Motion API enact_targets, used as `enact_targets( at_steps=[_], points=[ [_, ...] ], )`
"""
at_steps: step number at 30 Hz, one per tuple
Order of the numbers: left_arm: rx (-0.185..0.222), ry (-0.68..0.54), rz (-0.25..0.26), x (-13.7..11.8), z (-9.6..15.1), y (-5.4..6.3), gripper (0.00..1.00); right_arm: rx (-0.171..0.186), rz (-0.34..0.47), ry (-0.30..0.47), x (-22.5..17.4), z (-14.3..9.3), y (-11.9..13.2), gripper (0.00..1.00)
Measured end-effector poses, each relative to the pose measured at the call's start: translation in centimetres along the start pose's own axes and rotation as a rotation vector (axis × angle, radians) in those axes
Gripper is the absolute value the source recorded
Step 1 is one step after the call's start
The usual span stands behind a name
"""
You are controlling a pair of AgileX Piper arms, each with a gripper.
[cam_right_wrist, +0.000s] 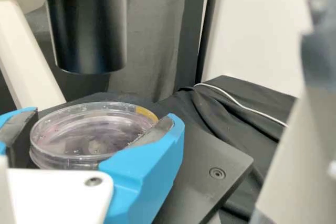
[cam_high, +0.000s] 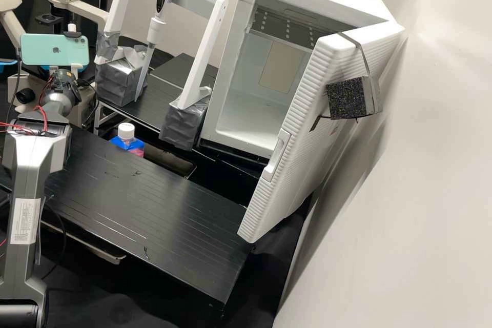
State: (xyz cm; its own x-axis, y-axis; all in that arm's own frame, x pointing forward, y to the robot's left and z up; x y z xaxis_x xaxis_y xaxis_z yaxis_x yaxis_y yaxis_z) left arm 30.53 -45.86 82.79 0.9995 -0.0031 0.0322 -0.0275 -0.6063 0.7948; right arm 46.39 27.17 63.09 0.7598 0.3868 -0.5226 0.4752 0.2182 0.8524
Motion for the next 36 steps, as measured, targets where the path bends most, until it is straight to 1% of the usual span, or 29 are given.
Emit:
enact_targets(
  at_steps=[6, 7, 9, 11, 16, 24, 25, 31, 32, 36],
  points=[
    [0.0, 0.0, 0.0, 0.0, 0.0, 0.0, 1.0, -0.011, -0.009, 0.002, 0.03, -0.19, 0.14, 0.0],
    [0.0, 0.0, 0.0, 0.0, 0.0, 0.0, 1.0, -0.016, -0.012, -0.002, 0.03, -0.17, 0.12, 0.0],
    [0.0, 0.0, 0.0, 0.0, 0.0, 0.0, 1.0, -0.037, -0.015, -0.002, 0.05, -0.23, 0.18, 0.0],
    [0.0, 0.0, 0.0, 0.0, 0.0, 0.0, 1.0, -0.045, -0.015, -0.009, 0.06, -0.24, 0.26, 0.0],
    [0.0, 0.0, 0.0, 0.0, 0.0, 0.0, 1.0, -0.049, -0.02, -0.029, 0.05, -0.06, 0.24, 0.0],
    [0.0, 0.0, 0.0, 0.0, 0.0, 0.0, 1.0, -0.049, -0.02, -0.029, 0.05, -0.06, 0.24, 0.0],
    [0.0, 0.0, 0.0, 0.0, 0.0, 0.0, 1.0, -0.049, -0.02, -0.029, 0.05, -0.06, 0.24, 1.0],
    [0.0, 0.0, 0.0, 0.0, 0.0, 0.0, 1.0, -0.049, -0.02, -0.029, 0.05, -0.06, 0.24, 1.0],
    [0.0, 0.0, 0.0, 0.0, 0.0, 0.0, 1.0, -0.049, -0.02, -0.029, 0.05, -0.06, 0.24, 0.0],
    [0.0, 0.0, 0.0, 0.0, 0.0, 0.0, 1.0, -0.049, -0.02, -0.029, 0.05, -0.06, 0.24, 0.0]
  ],
)
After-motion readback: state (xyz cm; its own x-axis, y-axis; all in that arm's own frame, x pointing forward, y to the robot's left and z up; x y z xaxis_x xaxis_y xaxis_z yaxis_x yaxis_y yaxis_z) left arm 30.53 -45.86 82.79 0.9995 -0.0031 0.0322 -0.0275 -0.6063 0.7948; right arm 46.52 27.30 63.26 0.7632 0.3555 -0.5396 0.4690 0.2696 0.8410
